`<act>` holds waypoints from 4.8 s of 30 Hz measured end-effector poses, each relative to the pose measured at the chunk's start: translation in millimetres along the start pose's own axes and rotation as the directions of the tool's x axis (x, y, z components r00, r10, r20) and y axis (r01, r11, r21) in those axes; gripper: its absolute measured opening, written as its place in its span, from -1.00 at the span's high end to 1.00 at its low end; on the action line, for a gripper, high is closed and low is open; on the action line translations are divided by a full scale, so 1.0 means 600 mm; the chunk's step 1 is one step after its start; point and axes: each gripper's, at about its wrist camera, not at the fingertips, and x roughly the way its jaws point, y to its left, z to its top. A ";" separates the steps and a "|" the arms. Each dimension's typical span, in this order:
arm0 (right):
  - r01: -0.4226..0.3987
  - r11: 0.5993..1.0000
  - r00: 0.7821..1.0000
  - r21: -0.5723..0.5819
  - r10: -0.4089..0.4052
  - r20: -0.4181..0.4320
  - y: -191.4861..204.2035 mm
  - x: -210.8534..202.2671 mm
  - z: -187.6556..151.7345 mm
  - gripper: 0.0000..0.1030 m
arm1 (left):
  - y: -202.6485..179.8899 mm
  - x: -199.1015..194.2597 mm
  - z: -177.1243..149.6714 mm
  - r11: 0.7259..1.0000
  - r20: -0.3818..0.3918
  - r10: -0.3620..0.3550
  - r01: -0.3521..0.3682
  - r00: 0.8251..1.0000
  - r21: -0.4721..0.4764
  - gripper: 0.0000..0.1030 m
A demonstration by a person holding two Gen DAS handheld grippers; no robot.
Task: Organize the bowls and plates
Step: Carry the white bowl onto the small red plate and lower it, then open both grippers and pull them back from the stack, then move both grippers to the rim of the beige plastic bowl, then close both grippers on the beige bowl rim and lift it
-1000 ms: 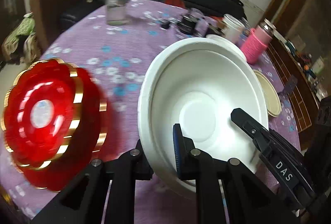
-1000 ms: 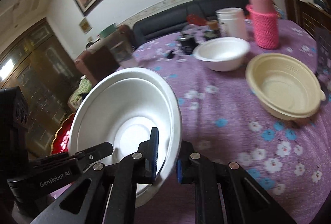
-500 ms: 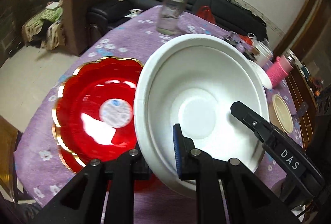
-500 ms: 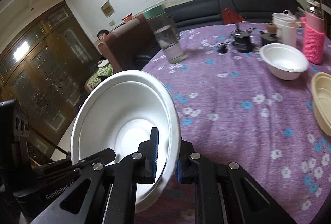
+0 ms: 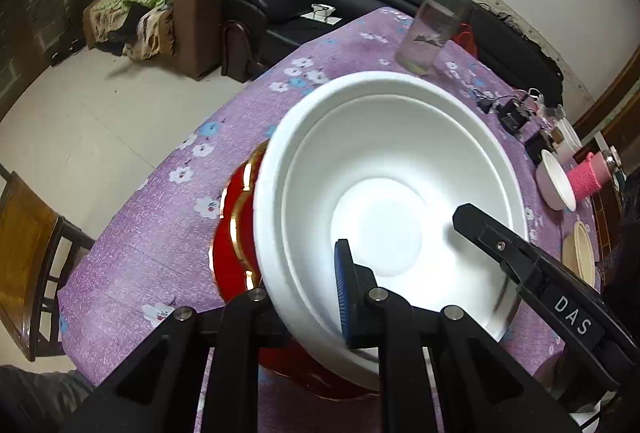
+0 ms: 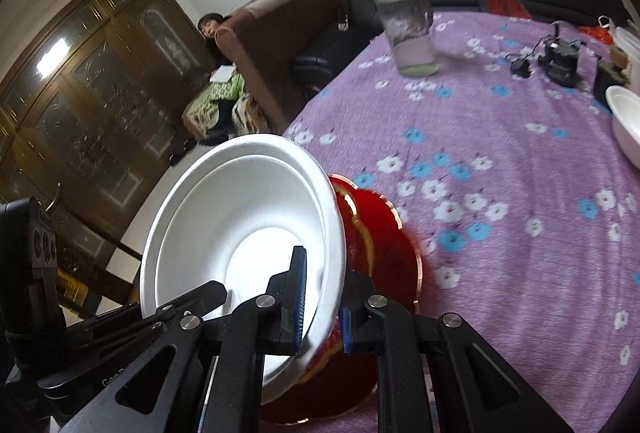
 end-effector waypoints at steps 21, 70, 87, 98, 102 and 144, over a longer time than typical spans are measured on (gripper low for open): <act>0.013 1.000 0.998 0.002 -0.013 0.069 0.005 -0.002 -0.016 0.32 | 0.015 -0.048 -0.009 0.993 0.118 -0.112 0.115 0.987 -0.019 -0.33; 0.255 0.951 0.891 0.174 -0.301 0.339 -0.279 -0.322 -0.145 -0.80 | -0.281 -0.057 -0.151 0.942 0.020 -0.231 0.218 0.973 0.257 -0.56; 0.267 0.924 0.811 0.272 -0.368 0.455 -0.388 -0.425 -0.059 -0.80 | -0.423 -0.017 -0.129 0.913 -0.049 -0.196 0.201 0.979 0.354 -0.56; 0.274 0.835 0.765 0.478 -0.490 0.418 -0.526 -0.478 -0.110 -0.80 | -0.452 0.064 -0.119 0.919 -0.156 -0.232 0.268 0.960 0.288 -0.56; 0.301 0.766 0.780 0.568 -0.540 0.316 -0.586 -0.460 -0.123 -0.71 | -0.477 0.107 -0.106 0.916 -0.183 -0.270 0.310 0.945 0.254 -0.55; 0.113 0.920 0.966 0.374 -0.189 0.174 -0.528 -0.282 -0.103 0.62 | -0.519 0.162 -0.091 0.903 -0.115 -0.212 0.239 0.970 0.356 0.79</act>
